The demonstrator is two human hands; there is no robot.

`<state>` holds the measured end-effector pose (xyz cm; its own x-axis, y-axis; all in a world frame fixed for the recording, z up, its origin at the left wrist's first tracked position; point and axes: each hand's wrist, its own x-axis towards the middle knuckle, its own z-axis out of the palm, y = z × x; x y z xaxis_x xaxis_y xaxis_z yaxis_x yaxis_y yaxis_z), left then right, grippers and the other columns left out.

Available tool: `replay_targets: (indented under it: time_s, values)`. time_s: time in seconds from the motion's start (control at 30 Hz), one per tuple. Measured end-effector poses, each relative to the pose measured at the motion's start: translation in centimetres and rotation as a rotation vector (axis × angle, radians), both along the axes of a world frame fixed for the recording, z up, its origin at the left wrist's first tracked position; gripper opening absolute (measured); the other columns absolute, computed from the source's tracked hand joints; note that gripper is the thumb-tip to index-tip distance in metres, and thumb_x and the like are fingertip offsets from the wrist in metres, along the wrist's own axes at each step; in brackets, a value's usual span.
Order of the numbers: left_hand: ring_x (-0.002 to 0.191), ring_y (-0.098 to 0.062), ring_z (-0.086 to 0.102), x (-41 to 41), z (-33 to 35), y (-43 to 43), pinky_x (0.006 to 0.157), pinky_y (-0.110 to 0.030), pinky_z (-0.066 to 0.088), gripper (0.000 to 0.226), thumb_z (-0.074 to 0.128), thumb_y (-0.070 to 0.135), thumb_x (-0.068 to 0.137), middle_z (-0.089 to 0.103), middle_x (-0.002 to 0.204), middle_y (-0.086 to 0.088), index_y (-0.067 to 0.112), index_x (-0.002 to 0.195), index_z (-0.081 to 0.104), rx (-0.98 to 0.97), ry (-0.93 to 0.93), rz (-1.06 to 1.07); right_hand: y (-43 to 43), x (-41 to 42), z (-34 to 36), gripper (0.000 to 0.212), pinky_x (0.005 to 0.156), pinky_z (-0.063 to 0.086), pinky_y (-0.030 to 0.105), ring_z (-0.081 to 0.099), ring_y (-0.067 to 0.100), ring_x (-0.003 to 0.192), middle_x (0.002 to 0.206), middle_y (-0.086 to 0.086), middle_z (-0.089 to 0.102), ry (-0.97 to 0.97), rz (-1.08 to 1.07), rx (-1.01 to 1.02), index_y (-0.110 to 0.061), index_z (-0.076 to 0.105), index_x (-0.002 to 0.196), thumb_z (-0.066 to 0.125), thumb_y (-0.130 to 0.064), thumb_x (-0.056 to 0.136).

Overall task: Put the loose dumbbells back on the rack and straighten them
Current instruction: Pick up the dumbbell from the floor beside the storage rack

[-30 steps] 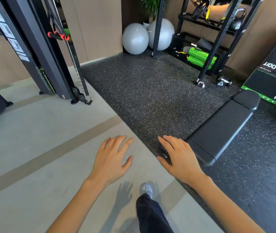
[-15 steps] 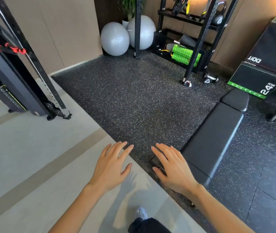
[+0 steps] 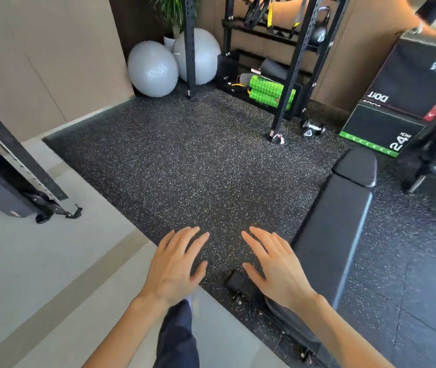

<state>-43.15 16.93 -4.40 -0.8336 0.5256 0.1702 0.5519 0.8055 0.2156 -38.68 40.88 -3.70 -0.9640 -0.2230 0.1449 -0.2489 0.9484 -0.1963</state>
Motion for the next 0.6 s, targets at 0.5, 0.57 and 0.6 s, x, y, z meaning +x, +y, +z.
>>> replay_targets:
  time_s: [0.5, 0.57, 0.6]
  values:
    - [0.123, -0.020, 0.046, -27.0, 0.9, 0.0, 0.108, -0.039, 0.030, 0.050, 0.040, 0.042, 0.089, 0.055, 0.130, -0.002, 0.019, 0.132, 0.052, -0.033, 0.069, -0.219, 0.6, -21.8, 1.0, 0.056, 0.099, 0.045, 0.045, 0.052, 0.022, 0.121, 0.134, 0.003, 0.052, 0.033, -0.218, 0.014, -0.019, 0.040, 0.138, 0.036, -0.048, 0.091]
    - [0.124, -0.020, 0.046, -30.3, 1.4, 0.4, 0.108, -0.042, 0.033, 0.050, 0.040, 0.042, 0.089, 0.054, 0.130, -0.002, 0.019, 0.133, 0.051, -0.028, 0.069, -0.254, 0.6, -24.4, 1.6, 0.056, 0.102, 0.042, 0.043, 0.052, 0.022, 0.121, 0.136, 0.003, 0.050, 0.044, -0.270, 0.001, -0.019, 0.039, 0.139, 0.036, -0.047, 0.091]
    - [0.124, -0.020, 0.046, -31.6, 1.5, 0.7, 0.108, -0.042, 0.034, 0.050, 0.040, 0.042, 0.089, 0.054, 0.131, -0.002, 0.019, 0.133, 0.051, -0.029, 0.065, -0.269, 0.6, -25.4, 1.7, 0.056, 0.104, 0.041, 0.042, 0.051, 0.022, 0.122, 0.138, 0.003, 0.049, 0.051, -0.298, -0.011, -0.019, 0.039, 0.139, 0.036, -0.047, 0.091]
